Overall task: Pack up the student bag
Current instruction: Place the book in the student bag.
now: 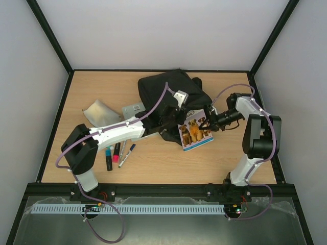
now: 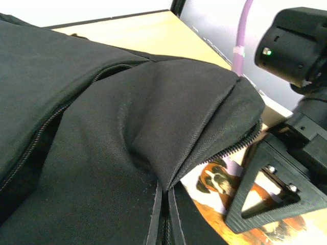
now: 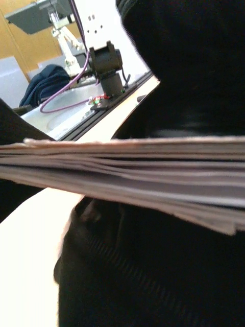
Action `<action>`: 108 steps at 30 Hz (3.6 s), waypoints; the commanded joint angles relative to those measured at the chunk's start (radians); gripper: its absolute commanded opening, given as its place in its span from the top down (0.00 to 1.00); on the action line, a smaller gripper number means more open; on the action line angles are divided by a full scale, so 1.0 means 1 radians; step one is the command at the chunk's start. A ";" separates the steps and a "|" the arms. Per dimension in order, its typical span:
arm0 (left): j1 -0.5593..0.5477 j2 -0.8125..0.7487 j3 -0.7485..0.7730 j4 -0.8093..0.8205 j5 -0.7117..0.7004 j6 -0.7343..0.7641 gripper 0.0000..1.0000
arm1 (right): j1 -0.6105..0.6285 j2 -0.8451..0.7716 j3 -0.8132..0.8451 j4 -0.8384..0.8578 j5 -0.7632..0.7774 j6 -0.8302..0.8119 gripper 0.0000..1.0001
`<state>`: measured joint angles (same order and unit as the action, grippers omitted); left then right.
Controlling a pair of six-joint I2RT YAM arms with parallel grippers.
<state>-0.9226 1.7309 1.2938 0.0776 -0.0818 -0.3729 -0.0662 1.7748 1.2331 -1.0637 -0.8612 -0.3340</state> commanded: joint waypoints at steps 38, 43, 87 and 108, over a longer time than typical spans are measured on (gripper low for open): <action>0.068 -0.056 0.031 -0.141 0.480 0.303 0.98 | 0.057 -0.763 -0.399 0.100 0.605 -0.501 0.30; 0.094 -0.046 0.042 -0.140 0.581 0.300 0.98 | 0.065 -0.962 -0.449 0.031 0.550 -0.787 0.25; 0.034 -0.023 0.044 -0.290 0.635 0.403 0.98 | 0.655 -0.745 -0.717 0.786 1.000 -0.610 0.46; 0.017 -0.058 0.048 -0.343 0.536 0.455 0.98 | 0.667 -0.757 -0.785 0.983 0.940 -0.495 0.54</action>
<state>-0.8902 1.7054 1.3102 -0.2607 0.4606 0.0544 0.5961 1.1030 0.4030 0.0502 0.1635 -0.8658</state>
